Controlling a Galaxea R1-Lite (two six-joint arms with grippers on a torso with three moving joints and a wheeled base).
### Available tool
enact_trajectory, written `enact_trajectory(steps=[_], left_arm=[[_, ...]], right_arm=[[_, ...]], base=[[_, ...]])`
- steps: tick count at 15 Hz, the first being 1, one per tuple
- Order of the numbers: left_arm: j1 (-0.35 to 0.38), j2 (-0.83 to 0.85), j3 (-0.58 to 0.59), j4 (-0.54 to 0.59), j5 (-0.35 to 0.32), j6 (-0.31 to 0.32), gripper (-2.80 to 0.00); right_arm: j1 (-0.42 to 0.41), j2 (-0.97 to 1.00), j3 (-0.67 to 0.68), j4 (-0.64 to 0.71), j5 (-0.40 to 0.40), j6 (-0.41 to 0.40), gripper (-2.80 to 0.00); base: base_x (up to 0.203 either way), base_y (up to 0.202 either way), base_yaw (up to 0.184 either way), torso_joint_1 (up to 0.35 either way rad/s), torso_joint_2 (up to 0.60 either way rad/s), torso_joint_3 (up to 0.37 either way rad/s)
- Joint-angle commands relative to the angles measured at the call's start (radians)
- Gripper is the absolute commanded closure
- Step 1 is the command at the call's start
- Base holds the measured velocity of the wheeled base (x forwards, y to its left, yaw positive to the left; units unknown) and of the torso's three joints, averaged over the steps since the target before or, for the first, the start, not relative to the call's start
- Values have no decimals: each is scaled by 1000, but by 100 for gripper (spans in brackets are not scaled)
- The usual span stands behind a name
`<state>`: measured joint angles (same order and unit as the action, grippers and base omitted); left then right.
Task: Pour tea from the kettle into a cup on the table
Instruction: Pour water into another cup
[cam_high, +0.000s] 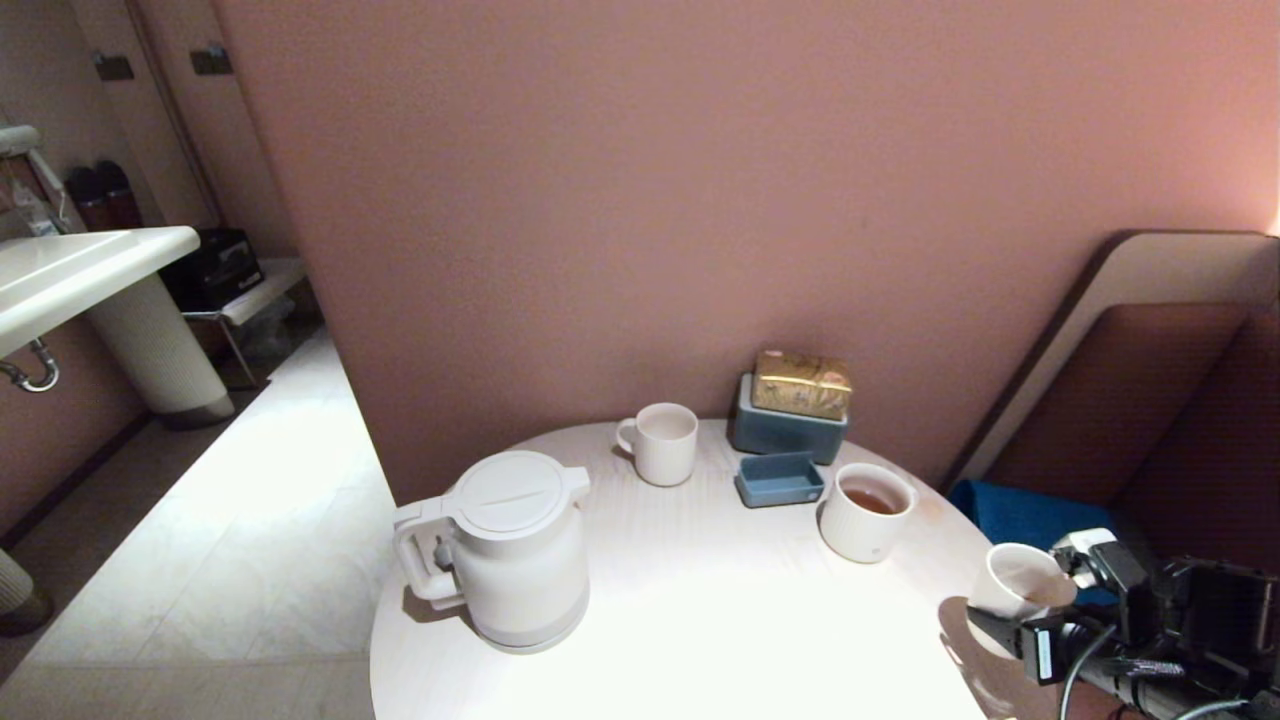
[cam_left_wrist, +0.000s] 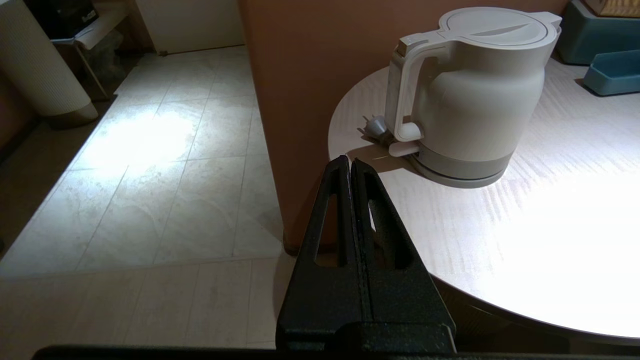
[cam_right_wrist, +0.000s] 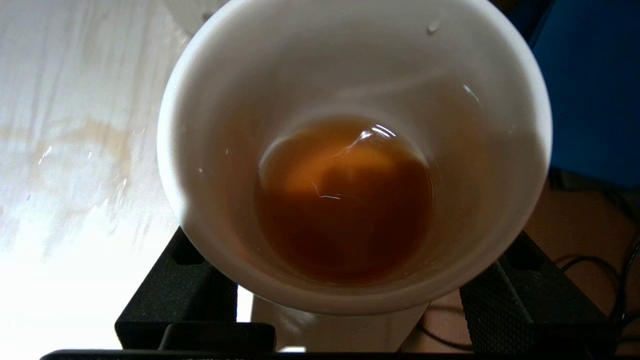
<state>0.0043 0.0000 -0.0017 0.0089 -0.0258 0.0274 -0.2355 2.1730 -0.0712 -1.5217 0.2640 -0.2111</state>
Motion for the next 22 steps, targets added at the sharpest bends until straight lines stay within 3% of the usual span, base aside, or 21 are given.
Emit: enact_trajectory(steps=[1, 7, 16, 22], left_arm=[[0, 0, 0, 0, 0, 0, 0], [0, 0, 0, 0, 0, 0, 0], [0, 0, 0, 0, 0, 0, 0], [0, 1, 0, 0, 0, 0, 0]], right_arm=[[-17, 1, -31, -48, 3, -2, 0], [-16, -5, -137, -29, -16, -2, 0], [-15, -210, -531, 584, -33, 35, 0], [21, -132, -654, 628, -59, 35, 0]], base=[[0, 0, 0, 0, 0, 0], [0, 0, 0, 0, 0, 0], [0, 0, 0, 0, 0, 0], [0, 0, 0, 0, 0, 0]])
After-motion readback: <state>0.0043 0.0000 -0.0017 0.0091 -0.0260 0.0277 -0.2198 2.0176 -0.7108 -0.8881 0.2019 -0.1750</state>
